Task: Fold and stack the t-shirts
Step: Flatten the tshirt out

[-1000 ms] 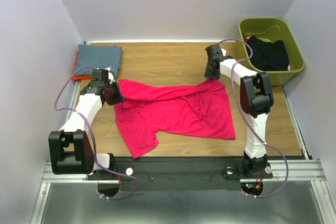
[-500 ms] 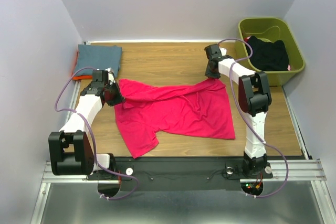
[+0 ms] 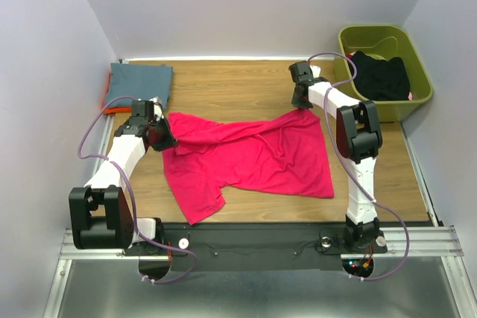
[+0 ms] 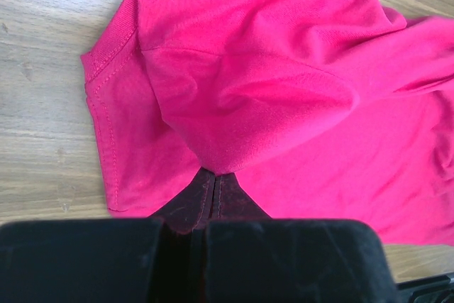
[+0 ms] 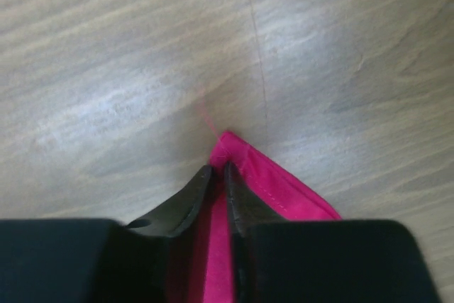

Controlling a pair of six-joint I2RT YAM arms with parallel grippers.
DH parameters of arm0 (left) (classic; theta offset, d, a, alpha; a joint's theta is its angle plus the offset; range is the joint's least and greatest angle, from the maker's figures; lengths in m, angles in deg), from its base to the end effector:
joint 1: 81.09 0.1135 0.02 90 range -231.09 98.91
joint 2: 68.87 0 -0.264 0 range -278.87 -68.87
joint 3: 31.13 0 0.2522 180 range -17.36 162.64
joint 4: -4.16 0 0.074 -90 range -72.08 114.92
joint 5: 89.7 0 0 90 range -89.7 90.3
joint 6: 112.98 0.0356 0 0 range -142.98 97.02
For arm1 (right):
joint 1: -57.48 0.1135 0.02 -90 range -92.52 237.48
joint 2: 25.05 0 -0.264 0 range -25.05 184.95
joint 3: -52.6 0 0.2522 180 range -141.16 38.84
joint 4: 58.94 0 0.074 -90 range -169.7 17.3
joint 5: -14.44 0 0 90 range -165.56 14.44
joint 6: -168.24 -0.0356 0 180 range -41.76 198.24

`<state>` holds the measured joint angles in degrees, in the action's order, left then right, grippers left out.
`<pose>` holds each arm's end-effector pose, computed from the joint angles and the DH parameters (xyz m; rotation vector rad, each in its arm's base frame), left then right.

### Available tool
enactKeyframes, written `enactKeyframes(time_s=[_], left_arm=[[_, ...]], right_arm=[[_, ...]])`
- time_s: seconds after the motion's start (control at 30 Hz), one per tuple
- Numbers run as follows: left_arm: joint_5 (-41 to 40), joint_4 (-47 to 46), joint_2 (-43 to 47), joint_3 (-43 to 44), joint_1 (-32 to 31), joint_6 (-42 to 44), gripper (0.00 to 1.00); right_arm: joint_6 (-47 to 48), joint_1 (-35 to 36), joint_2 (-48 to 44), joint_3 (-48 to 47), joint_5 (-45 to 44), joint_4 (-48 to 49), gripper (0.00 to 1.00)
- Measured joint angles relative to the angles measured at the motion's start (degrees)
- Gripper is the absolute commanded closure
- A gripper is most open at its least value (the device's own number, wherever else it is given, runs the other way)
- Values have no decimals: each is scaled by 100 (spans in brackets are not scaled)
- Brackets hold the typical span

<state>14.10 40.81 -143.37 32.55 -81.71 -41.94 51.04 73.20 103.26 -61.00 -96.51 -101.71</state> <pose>0.2705 -0.0114 0.2405 -0.2724 2.4002 -0.4474 0.4705 0.1192 0.1662 0.3813 2.4552 -0.1622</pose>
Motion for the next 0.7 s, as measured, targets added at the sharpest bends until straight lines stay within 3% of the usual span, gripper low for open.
enactKeyframes(time_s=[0.07,0.4,0.53,0.7], left_arm=[[-2,0,0,0,0,0,100],[55,48,-2,160,0,-26,100],[-28,118,-39,706,0,-37,100],[-103,254,-339,2055,-2,-61,100]], right_arm=[[52,2,74,-101,22,-11,99],[197,0,232,-457,146,-173,99],[240,-57,243,-765,208,-378,99],[332,-133,107,-1340,129,-522,99]])
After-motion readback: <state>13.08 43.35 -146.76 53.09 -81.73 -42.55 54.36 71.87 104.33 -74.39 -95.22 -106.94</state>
